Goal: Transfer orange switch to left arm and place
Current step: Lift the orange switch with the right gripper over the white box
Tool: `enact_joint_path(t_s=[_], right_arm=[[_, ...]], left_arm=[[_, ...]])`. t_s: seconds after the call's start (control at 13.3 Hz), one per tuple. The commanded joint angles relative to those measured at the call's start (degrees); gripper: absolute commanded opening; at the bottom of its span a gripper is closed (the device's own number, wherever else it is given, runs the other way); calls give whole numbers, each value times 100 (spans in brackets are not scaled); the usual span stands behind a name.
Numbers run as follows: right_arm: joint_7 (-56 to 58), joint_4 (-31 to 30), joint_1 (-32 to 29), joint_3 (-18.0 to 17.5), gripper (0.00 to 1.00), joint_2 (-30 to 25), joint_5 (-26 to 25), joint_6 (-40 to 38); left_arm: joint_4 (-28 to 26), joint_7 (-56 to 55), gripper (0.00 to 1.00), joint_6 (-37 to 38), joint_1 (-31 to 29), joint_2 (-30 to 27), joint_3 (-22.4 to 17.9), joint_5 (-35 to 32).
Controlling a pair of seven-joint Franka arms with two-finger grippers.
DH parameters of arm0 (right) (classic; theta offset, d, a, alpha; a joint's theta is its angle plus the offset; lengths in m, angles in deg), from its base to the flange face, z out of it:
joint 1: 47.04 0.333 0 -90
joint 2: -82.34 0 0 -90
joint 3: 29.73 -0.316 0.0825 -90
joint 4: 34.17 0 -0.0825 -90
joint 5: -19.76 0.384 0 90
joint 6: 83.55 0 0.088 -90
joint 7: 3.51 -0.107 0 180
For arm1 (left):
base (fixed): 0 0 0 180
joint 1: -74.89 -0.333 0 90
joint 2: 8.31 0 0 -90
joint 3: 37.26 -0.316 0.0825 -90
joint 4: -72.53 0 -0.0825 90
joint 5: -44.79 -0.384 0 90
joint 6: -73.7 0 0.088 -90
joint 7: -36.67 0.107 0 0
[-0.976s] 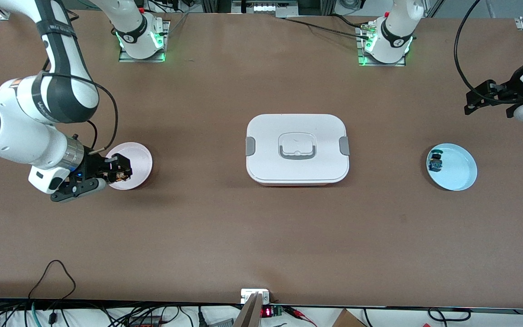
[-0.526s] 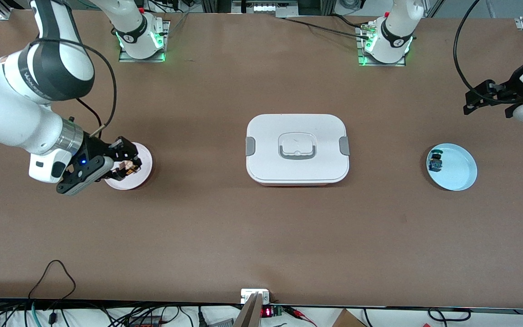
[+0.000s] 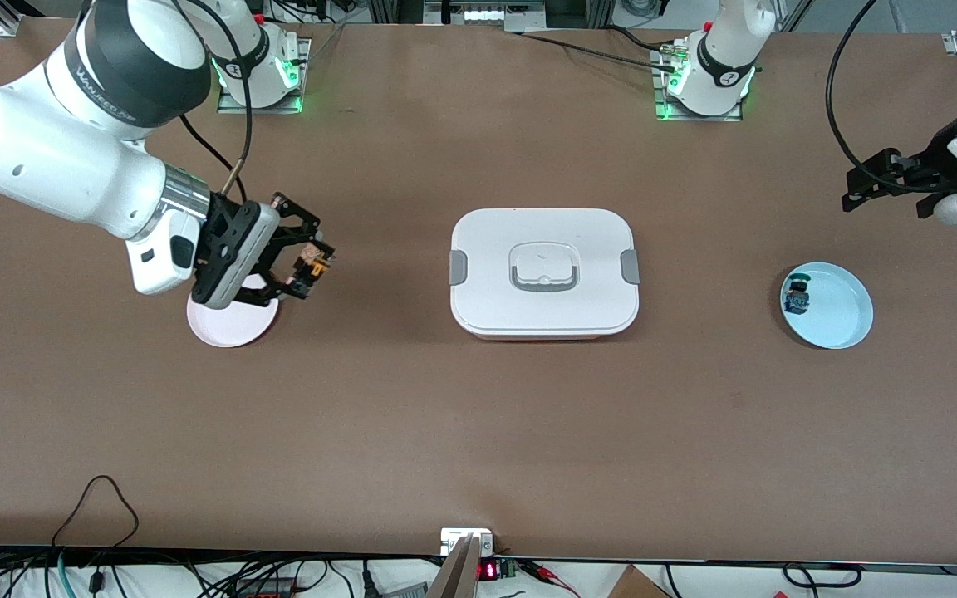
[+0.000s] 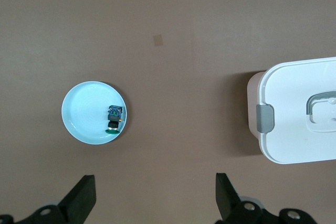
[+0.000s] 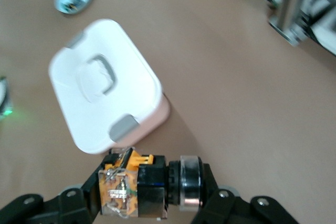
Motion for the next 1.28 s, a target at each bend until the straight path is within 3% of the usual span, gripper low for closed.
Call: enact_joint_path(t_s=[0.0, 0.38, 0.68, 0.83, 0.98, 1.2], right_arm=[[1410, 12, 8, 30, 0, 165, 1136, 41], [3355, 12, 438, 30, 0, 560, 3351, 313], [4674, 20, 851, 30, 0, 824, 4968, 508], [4817, 38, 957, 30, 0, 903, 5349, 516], [5001, 204, 1027, 30, 0, 1079, 5499, 508], [5124, 467, 1255, 30, 0, 1228, 5833, 577]], left_arm=[[383, -5, 100, 129, -50, 330, -42, 102], [383, -5, 100, 530, -50, 716, -7, 102], [384, 12, 100, 822, 11, 620, 46, 155], [392, -57, 100, 1243, -67, 612, 2, 1056], [384, -162, 100, 1622, -85, 603, 11, 1550], [-10, -234, 100, 1527, -287, 629, -16, 3445]])
